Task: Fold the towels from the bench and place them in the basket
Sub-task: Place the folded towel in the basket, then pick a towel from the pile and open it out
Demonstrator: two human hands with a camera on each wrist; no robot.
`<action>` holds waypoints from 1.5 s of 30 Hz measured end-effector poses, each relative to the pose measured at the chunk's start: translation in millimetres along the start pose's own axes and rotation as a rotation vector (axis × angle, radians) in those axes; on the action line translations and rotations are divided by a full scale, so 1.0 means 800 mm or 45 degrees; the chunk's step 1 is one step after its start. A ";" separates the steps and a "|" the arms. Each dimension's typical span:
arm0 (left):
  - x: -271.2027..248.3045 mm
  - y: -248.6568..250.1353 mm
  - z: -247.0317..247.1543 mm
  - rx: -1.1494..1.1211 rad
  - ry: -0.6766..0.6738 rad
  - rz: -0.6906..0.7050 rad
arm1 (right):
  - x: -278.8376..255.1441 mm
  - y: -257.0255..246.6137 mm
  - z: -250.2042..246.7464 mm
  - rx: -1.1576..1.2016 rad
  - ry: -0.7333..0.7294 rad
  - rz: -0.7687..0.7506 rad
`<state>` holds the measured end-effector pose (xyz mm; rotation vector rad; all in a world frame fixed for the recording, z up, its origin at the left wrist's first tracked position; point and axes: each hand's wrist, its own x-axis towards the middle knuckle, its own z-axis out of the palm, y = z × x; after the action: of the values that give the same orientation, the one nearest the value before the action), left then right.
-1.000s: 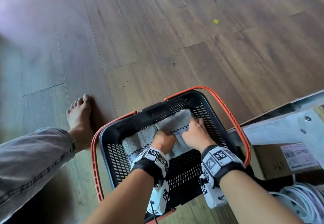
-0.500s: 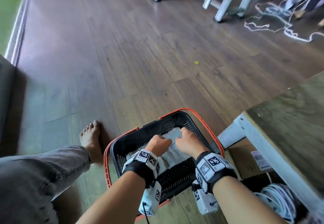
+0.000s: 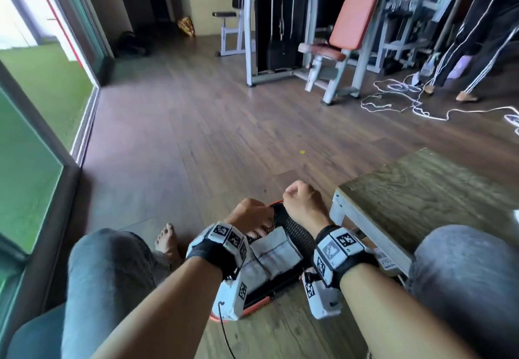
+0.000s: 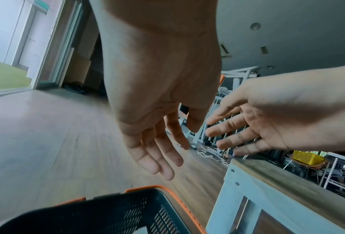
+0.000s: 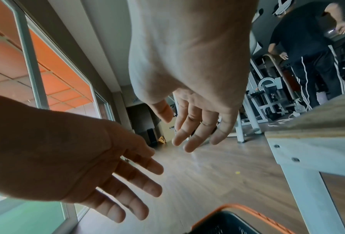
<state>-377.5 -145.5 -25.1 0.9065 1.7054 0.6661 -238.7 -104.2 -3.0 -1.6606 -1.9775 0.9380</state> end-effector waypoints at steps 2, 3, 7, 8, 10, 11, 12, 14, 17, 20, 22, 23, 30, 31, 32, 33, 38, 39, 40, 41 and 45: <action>-0.027 0.018 -0.004 0.031 0.051 0.055 | -0.013 -0.013 -0.019 0.022 0.035 -0.031; -0.037 0.026 -0.005 0.038 0.093 0.088 | -0.018 -0.020 -0.029 0.030 0.055 -0.040; -0.063 0.053 -0.006 0.072 0.236 0.263 | -0.029 -0.034 -0.056 0.071 0.099 -0.074; -0.065 0.059 -0.004 0.073 0.263 0.292 | -0.032 -0.035 -0.061 0.069 0.110 -0.078; -0.068 0.067 0.001 0.068 0.299 0.330 | -0.036 -0.033 -0.069 0.066 0.128 -0.078; -0.068 0.070 0.004 0.068 0.308 0.338 | -0.038 -0.031 -0.072 0.062 0.134 -0.069; -0.068 0.074 0.008 0.068 0.315 0.345 | -0.041 -0.028 -0.075 0.057 0.139 -0.056; -0.066 0.079 0.017 0.057 0.316 0.351 | -0.044 -0.022 -0.081 0.058 0.169 -0.032; -0.066 0.090 0.031 0.079 0.301 0.373 | -0.047 -0.014 -0.094 0.071 0.236 0.016; -0.063 0.104 0.048 0.068 0.267 0.420 | -0.052 -0.007 -0.108 0.089 0.297 0.063; -0.062 0.114 0.063 0.078 0.218 0.446 | -0.056 0.000 -0.118 0.116 0.350 0.109; -0.060 0.120 0.071 0.084 0.192 0.458 | -0.058 0.003 -0.124 0.128 0.376 0.139; -0.039 0.152 0.145 0.158 -0.009 0.577 | -0.075 0.048 -0.167 0.109 0.574 0.379; -0.037 0.155 0.157 0.166 -0.050 0.592 | -0.078 0.057 -0.172 0.110 0.589 0.417; -0.036 0.157 0.169 0.179 -0.090 0.604 | -0.080 0.066 -0.178 0.108 0.603 0.454; -0.033 0.160 0.182 0.193 -0.127 0.610 | -0.083 0.075 -0.184 0.104 0.616 0.490; -0.014 0.168 0.259 0.232 -0.295 0.640 | -0.103 0.127 -0.211 0.118 0.695 0.691; -0.011 0.168 0.276 0.257 -0.334 0.646 | -0.109 0.138 -0.215 0.126 0.705 0.736; -0.011 0.167 0.292 0.291 -0.378 0.655 | -0.116 0.150 -0.218 0.130 0.709 0.780; -0.009 0.166 0.309 0.330 -0.423 0.666 | -0.124 0.163 -0.222 0.127 0.709 0.829; -0.012 0.163 0.374 0.488 -0.580 0.753 | -0.161 0.222 -0.240 0.133 0.708 0.981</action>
<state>-58.4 -80.6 -6.4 1.7262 1.1640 0.4572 44.2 -169.6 21.9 -2.3403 -0.9104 0.6654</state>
